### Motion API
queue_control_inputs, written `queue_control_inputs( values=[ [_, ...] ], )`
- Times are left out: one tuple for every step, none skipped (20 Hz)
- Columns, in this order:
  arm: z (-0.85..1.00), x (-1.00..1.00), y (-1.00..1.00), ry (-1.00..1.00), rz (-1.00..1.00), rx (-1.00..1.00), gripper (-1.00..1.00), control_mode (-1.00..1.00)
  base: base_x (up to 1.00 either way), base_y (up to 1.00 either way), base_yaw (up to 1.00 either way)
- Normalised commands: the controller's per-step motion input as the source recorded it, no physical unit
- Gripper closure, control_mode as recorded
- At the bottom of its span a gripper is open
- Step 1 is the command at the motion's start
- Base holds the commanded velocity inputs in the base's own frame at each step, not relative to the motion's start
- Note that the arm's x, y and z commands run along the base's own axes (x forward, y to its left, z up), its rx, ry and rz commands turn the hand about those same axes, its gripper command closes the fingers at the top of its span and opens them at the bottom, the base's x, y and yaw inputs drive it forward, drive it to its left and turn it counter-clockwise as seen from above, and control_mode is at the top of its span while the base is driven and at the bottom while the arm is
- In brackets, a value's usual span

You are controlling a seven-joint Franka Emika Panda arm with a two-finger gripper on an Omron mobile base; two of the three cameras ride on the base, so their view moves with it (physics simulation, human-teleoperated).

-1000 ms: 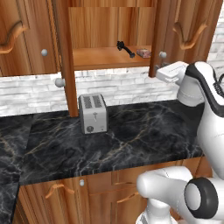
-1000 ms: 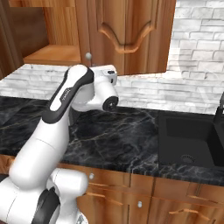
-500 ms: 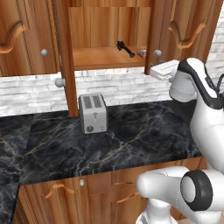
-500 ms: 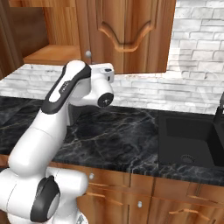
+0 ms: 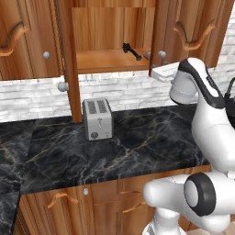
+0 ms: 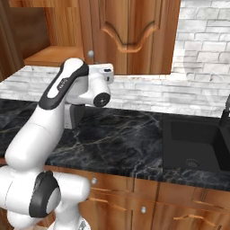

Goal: Pick up the dish brush and bar soap from the sink, and place them back in the cabinet, and close the cabinet doors.

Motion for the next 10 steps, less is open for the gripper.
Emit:
queue_control_inputs(
  values=[
    [0.0,0.18,0.0,0.0,-0.06,0.0,-1.0,-1.0,0.0,0.0,0.0],
    [0.0,0.18,0.0,0.0,-0.06,0.0,-1.0,-1.0,0.0,0.0,0.0],
    [0.0,0.14,0.0,0.0,-0.05,0.0,-1.0,-1.0,0.0,0.0,0.0],
    [0.0,0.15,0.0,0.0,-0.05,0.0,-1.0,-1.0,0.0,0.0,0.0],
    [0.0,0.16,0.0,0.0,-0.05,0.0,-1.0,-1.0,0.0,0.0,0.0],
    [0.0,0.16,0.0,0.0,-0.05,0.0,-1.0,-1.0,0.0,0.0,0.0],
    [0.0,0.12,0.0,0.0,-0.04,0.0,-1.0,-1.0,0.0,0.0,0.0],
    [0.0,0.11,0.0,0.0,-0.04,0.0,-1.0,-1.0,0.0,0.0,0.0],
    [0.0,0.13,0.0,0.0,-0.04,0.0,-1.0,-1.0,0.0,0.0,0.0],
    [0.0,0.13,0.0,0.0,-0.04,0.0,-1.0,-1.0,0.0,0.0,0.0]
  ],
)
